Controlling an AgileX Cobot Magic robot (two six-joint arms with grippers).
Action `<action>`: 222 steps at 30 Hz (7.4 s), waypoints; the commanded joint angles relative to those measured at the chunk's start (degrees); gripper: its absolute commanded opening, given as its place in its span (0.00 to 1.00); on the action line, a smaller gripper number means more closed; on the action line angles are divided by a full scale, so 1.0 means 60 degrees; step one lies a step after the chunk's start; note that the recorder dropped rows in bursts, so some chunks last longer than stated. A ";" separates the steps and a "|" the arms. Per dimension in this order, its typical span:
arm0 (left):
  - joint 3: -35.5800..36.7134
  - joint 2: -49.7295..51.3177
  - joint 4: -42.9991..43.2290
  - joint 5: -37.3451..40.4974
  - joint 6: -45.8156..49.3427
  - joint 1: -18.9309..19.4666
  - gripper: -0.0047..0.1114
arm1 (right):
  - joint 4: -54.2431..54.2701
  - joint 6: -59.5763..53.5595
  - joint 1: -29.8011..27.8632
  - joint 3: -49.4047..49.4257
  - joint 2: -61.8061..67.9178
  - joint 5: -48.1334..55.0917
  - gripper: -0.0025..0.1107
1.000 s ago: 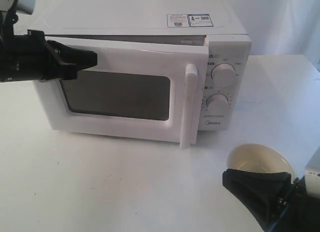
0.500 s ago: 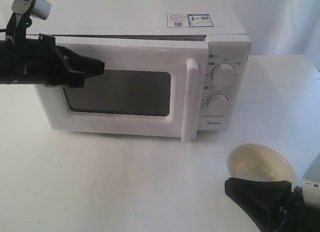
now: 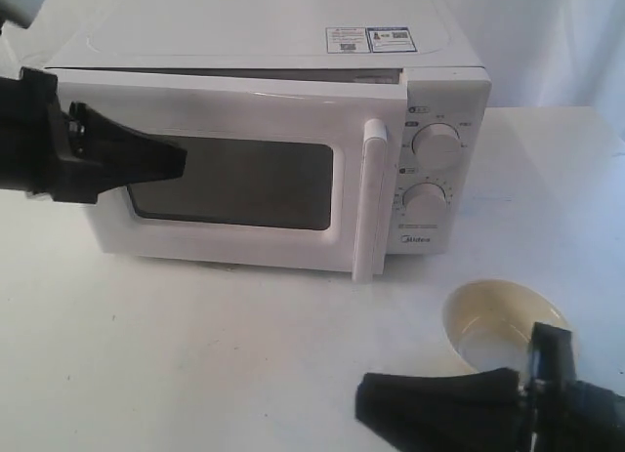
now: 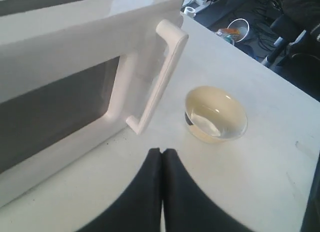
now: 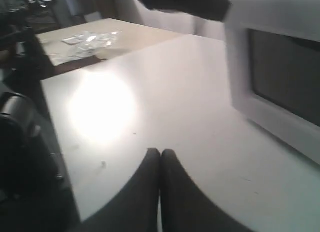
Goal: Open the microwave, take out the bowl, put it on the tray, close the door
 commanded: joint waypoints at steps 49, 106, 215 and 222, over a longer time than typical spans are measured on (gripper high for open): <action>0.2996 -0.2733 0.1414 -0.0737 -0.2633 -0.0025 0.04 | 0.9047 -0.7234 -0.0500 -0.4616 0.9476 -0.8296 0.02; 0.3585 -0.2733 0.0985 -0.1923 -0.2393 -0.0025 0.04 | 0.9058 -0.7650 -0.0702 -0.5549 1.0731 -0.8296 0.02; 0.8070 -1.0725 1.0069 -0.3856 -1.0495 0.3356 0.04 | 0.9058 -0.7650 -0.0702 -0.5549 1.0731 -0.8296 0.02; 0.8070 -1.0725 1.0140 -0.3856 -1.0153 0.3152 0.04 | 0.9063 -0.7650 -0.0702 -0.5549 1.0731 -0.8296 0.02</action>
